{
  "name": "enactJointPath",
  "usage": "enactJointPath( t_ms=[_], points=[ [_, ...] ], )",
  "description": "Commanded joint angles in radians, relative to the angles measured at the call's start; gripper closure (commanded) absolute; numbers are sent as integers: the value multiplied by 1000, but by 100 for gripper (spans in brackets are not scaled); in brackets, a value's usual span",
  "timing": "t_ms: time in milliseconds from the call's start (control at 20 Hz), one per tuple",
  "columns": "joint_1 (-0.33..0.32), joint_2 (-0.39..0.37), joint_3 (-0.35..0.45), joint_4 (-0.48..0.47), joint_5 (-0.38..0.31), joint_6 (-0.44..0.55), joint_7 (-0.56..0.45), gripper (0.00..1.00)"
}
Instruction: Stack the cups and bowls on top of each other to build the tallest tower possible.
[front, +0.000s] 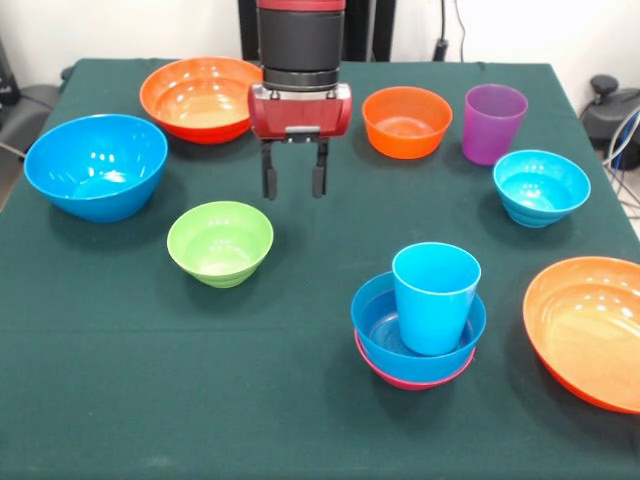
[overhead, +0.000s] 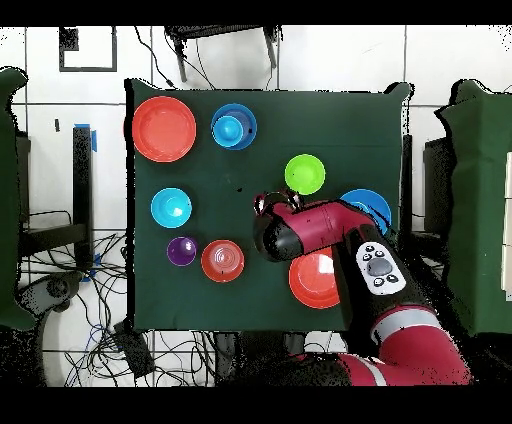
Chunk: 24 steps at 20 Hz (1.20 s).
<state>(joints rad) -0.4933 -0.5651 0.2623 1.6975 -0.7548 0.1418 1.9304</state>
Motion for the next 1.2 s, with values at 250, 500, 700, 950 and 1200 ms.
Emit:
enactJointPath(
  t_ms=[250,500,700,950,1200],
  points=[
    [-18,65,64,-81,-59,68,-84,0],
    [-5,63,59,-89,-53,79,-80,0],
    [-9,62,61,-85,-53,78,-82,0],
    [-9,75,58,-95,-59,67,-78,0],
    [-20,86,72,-108,-59,73,-92,0]
  ],
)
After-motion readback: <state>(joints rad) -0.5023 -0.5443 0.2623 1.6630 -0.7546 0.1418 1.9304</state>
